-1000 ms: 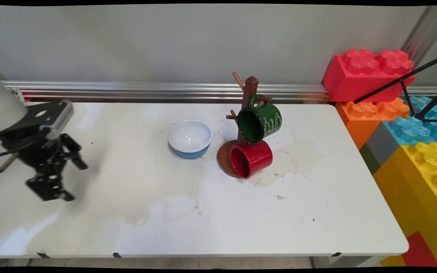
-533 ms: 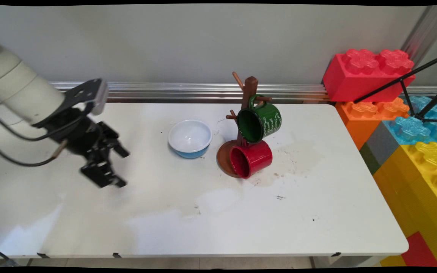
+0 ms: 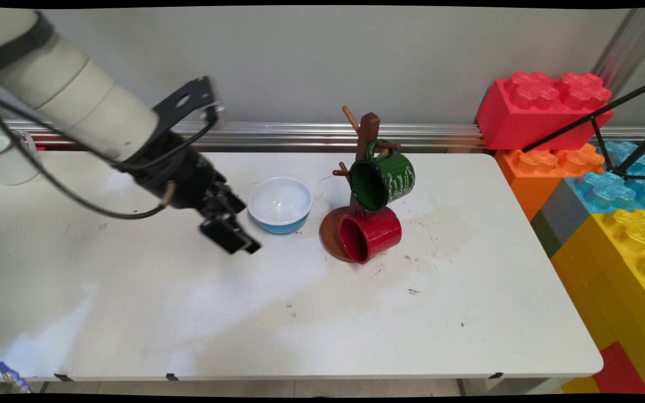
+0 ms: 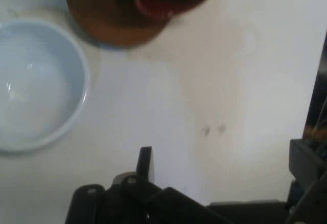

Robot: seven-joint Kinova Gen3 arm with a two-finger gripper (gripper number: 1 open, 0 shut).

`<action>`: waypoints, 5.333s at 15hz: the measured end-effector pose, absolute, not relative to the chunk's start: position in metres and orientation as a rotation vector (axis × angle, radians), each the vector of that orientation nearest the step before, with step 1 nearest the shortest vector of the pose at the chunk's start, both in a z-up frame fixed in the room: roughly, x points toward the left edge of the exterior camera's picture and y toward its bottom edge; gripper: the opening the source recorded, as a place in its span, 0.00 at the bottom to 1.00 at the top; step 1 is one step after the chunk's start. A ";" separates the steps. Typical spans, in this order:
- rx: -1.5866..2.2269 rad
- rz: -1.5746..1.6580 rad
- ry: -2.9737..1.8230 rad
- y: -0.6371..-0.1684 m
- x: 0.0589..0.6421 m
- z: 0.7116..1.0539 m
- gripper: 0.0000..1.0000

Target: Pick up the green mug from the rack, then place the picked object on the table

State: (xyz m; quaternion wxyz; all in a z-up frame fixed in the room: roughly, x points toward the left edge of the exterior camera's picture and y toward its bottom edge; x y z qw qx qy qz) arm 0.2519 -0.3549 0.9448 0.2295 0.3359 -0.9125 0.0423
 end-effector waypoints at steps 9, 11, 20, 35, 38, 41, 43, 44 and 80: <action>1.043 0.140 -2.362 -0.368 0.177 0.972 1.00; 1.063 0.157 -2.325 -0.372 0.165 0.974 1.00; 1.066 0.178 -2.218 -0.372 0.138 0.949 1.00; 1.053 0.251 -2.134 -0.384 0.112 0.913 1.00; 1.053 0.269 -2.116 -0.389 0.106 0.906 1.00; 1.053 0.281 -2.100 -0.393 0.101 0.899 1.00; 1.053 0.284 -2.093 -0.395 0.098 0.897 1.00; 1.053 0.285 -2.089 -0.395 0.098 0.896 1.00; 1.046 0.351 -2.077 -0.397 0.101 0.883 0.00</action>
